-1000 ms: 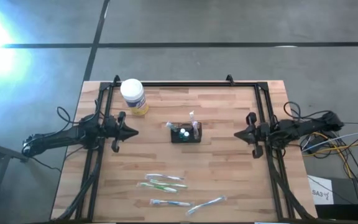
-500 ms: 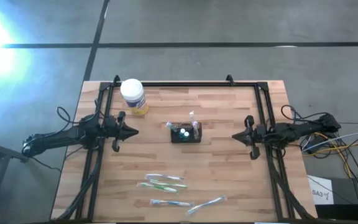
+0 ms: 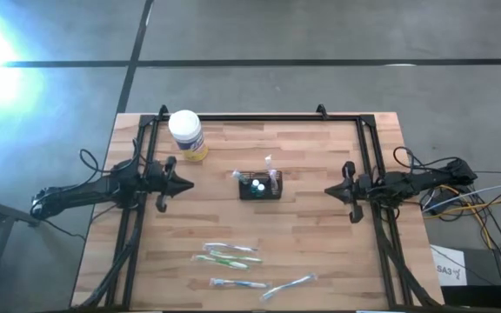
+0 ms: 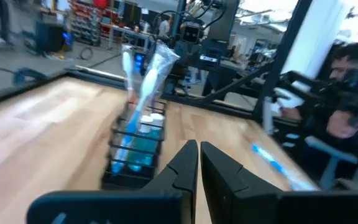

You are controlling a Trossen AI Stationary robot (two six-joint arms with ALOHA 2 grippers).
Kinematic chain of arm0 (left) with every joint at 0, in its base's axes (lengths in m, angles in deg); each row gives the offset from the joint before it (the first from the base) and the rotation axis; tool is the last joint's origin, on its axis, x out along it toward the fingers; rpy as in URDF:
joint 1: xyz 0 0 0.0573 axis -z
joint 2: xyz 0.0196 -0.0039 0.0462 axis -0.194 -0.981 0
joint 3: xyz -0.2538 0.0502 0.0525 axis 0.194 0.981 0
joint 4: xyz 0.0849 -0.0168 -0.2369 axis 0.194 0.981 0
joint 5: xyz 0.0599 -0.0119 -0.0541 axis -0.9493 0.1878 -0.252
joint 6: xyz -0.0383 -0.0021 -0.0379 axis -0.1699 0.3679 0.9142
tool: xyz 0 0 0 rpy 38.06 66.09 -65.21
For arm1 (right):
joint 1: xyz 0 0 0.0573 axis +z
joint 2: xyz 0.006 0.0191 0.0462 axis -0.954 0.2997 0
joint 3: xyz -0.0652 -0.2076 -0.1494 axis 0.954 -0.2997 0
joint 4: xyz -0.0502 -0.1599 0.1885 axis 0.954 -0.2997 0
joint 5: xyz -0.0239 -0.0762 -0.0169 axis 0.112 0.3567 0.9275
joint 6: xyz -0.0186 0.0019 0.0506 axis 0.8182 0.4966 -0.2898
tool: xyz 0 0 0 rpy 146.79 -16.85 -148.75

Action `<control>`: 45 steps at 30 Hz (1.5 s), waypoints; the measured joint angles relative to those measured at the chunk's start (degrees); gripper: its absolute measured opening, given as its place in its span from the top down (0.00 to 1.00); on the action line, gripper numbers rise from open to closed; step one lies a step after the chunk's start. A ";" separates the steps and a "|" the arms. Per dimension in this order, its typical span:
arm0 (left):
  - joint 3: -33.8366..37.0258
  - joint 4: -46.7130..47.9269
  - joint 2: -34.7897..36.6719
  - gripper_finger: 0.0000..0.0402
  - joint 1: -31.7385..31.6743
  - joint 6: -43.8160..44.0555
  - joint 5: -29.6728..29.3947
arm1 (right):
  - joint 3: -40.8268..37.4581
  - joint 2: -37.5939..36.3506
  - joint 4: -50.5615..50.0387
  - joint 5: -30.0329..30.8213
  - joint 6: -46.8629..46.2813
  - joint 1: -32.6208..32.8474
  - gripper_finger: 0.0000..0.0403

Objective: Pick & Place toothbrushing station
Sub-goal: Put the bottom green toothbrush into the black wire organizer

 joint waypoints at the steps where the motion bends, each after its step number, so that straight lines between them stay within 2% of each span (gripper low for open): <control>1: -0.02 -0.29 0.00 0.94 0.05 1.22 0.94 | 0.00 0.00 -0.01 0.01 0.00 0.00 0.98; 4: -0.42 -0.43 -0.10 0.95 1.03 2.16 3.40 | 0.02 0.00 -0.03 0.08 0.20 0.00 0.98; 8: -2.36 -0.74 -0.90 0.98 3.60 1.70 3.52 | 0.02 0.00 -0.09 0.17 0.91 0.00 0.98; 13: -6.54 -0.73 -4.77 0.99 10.23 2.54 3.00 | 0.02 0.02 -0.10 0.24 0.96 0.00 0.98; 20: -12.33 -0.92 -12.92 0.99 23.00 1.96 -7.92 | 0.02 0.04 -0.36 1.69 0.90 0.02 0.98; 27: -16.06 -0.54 -23.74 0.88 34.82 5.89 -18.60 | 0.04 0.04 -1.14 1.67 -0.12 0.02 0.98; 33: -19.59 -0.28 -34.95 0.79 43.10 11.73 -23.06 | 0.04 0.02 -1.63 1.68 -0.24 0.02 0.98; 39: -26.62 3.28 -48.93 0.77 49.03 15.29 -24.02 | 0.04 0.03 -1.61 1.67 -0.28 0.02 0.98; 45: -36.05 14.09 -60.62 0.74 51.39 18.60 -24.47 | 0.09 0.59 -1.48 1.65 -1.05 0.02 0.98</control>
